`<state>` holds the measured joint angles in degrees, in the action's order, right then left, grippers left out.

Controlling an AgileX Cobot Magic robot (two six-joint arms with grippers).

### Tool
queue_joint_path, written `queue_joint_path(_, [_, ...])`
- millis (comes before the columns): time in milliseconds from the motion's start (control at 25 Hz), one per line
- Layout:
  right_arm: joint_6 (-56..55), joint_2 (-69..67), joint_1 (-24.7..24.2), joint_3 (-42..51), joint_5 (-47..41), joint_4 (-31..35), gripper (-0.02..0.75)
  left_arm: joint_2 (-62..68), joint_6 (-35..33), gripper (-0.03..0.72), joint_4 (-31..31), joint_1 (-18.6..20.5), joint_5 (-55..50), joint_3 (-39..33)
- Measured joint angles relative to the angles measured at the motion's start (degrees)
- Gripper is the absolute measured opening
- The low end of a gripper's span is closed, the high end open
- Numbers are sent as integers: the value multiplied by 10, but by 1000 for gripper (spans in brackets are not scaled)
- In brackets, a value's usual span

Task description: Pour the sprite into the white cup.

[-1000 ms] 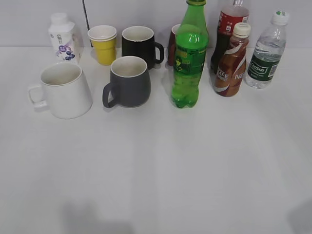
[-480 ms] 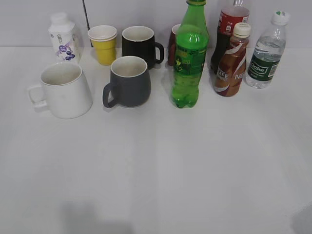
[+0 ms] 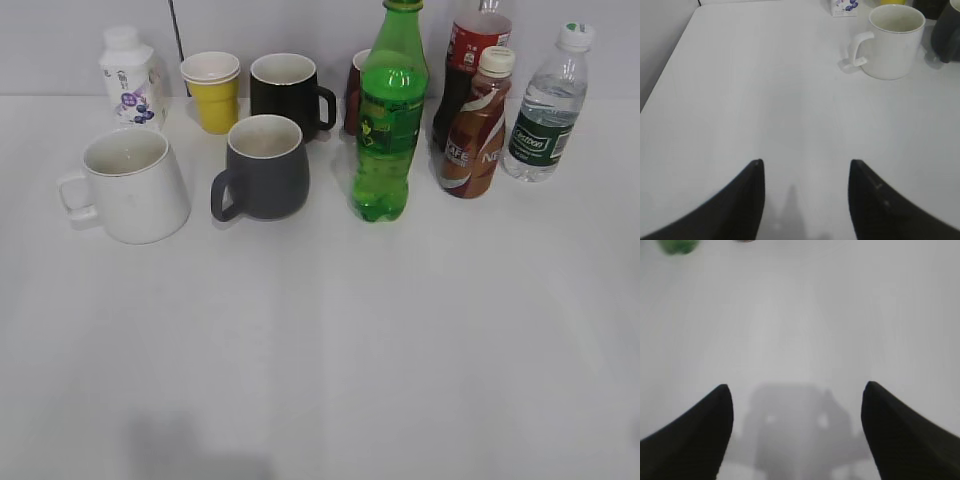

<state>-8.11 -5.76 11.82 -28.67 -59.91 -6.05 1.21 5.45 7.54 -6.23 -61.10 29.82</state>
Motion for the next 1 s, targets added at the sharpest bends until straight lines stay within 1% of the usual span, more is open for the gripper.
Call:
queue_joint_path(80, [0,22,-20,0,1,-1,596,0,0,400,0,0,0,0])
queue_joint_path(160, [0,49,-25,0,1,-1,596,0,0,386,0,0,0,0])
queue_joint_path(1000, [0,63,-28,0,2,-2,592,-17,0,259,9,0,0,0])
